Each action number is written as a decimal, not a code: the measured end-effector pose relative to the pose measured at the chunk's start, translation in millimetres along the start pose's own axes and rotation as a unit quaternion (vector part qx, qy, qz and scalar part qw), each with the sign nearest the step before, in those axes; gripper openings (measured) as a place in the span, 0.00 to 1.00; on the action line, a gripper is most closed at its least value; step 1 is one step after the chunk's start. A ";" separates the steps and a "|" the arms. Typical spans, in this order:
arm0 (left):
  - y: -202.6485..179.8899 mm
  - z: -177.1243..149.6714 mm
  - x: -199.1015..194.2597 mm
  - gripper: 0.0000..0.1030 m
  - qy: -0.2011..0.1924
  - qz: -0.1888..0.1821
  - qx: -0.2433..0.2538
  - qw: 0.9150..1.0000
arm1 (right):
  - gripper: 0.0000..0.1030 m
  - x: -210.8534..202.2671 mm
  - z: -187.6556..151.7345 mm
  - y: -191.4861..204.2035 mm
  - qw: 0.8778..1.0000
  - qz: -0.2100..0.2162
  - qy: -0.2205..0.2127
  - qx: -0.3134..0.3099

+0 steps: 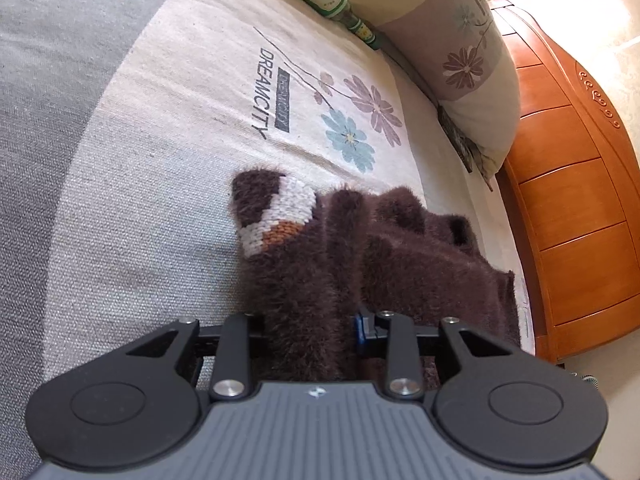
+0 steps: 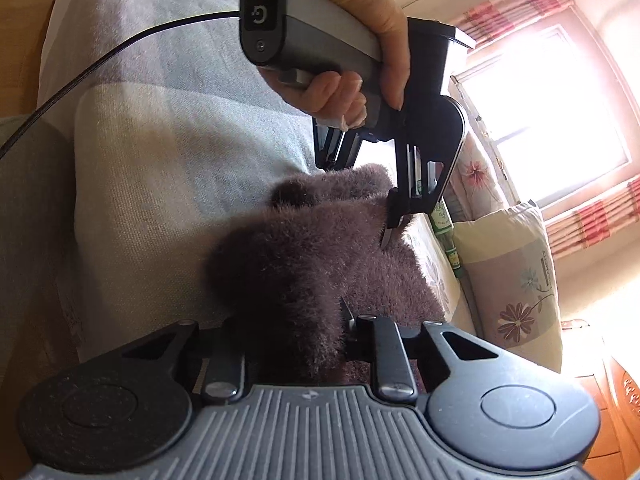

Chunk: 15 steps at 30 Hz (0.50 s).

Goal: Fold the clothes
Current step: 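Lift the held sweater with both grippers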

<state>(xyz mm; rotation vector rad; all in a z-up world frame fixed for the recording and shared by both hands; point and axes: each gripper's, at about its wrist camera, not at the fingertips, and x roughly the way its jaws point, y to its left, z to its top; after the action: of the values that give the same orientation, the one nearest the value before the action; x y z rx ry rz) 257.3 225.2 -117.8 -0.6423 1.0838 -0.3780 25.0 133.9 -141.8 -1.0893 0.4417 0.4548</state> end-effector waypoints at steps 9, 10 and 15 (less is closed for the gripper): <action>-41.3 11.3 -5.9 0.28 0.013 0.074 0.043 0.996 | 0.21 -16.7 -4.8 -9.7 0.999 0.006 -0.019 0.037; -46.1 12.5 -6.3 0.28 0.013 0.080 0.049 0.995 | 0.21 -19.3 -5.4 -12.2 0.999 0.007 -0.022 0.043; -71.5 15.9 -10.8 0.28 0.012 0.109 0.074 0.991 | 0.21 -28.1 -9.6 -27.5 0.996 0.008 -0.038 0.078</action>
<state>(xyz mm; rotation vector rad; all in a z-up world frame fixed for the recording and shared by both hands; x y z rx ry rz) 268.7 181.8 -58.9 -0.3844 1.1259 -0.2743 16.0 110.6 -109.9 -0.9159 0.4120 0.4664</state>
